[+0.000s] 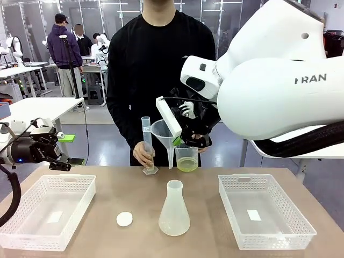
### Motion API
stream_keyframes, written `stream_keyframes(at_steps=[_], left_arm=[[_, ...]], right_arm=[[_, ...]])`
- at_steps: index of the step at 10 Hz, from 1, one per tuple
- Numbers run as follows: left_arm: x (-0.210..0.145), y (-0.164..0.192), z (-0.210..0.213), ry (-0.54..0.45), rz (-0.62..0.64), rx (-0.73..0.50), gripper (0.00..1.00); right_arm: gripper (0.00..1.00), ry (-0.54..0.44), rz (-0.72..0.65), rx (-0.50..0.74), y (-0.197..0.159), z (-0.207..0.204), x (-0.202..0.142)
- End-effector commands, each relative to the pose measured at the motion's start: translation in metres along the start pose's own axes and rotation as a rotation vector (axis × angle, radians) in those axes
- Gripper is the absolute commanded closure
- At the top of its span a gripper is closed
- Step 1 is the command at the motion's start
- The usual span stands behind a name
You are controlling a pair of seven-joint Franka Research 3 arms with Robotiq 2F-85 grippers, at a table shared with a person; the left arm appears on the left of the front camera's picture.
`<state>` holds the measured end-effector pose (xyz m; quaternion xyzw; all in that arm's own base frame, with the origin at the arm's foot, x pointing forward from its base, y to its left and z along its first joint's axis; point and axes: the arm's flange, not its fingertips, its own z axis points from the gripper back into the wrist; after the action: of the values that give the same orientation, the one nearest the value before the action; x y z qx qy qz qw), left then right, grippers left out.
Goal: Prepare the solutions needed for the experiment.
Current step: Pick up the Plastic Funnel and insert it into the Big flask.
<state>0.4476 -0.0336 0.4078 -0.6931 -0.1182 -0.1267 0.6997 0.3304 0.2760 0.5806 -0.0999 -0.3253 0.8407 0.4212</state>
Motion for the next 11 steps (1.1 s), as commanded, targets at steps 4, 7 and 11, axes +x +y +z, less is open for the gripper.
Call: stream_keyframes(at_steps=[4,7,11], left_arm=[[0.000,-0.002,-0.001,-0.006,-0.015,-0.005,0.00],[0.000,-0.002,-0.001,-0.006,-0.015,-0.005,0.00],[0.000,-0.002,-0.001,-0.006,-0.015,-0.005,0.00]], right_arm=[[0.96,-0.036,0.001,-0.003,0.016,-0.006,-0.006],[0.96,-0.034,-0.024,0.017,0.024,-0.017,-0.013],[0.96,-0.055,-0.049,0.008,0.034,-0.035,-0.027]])
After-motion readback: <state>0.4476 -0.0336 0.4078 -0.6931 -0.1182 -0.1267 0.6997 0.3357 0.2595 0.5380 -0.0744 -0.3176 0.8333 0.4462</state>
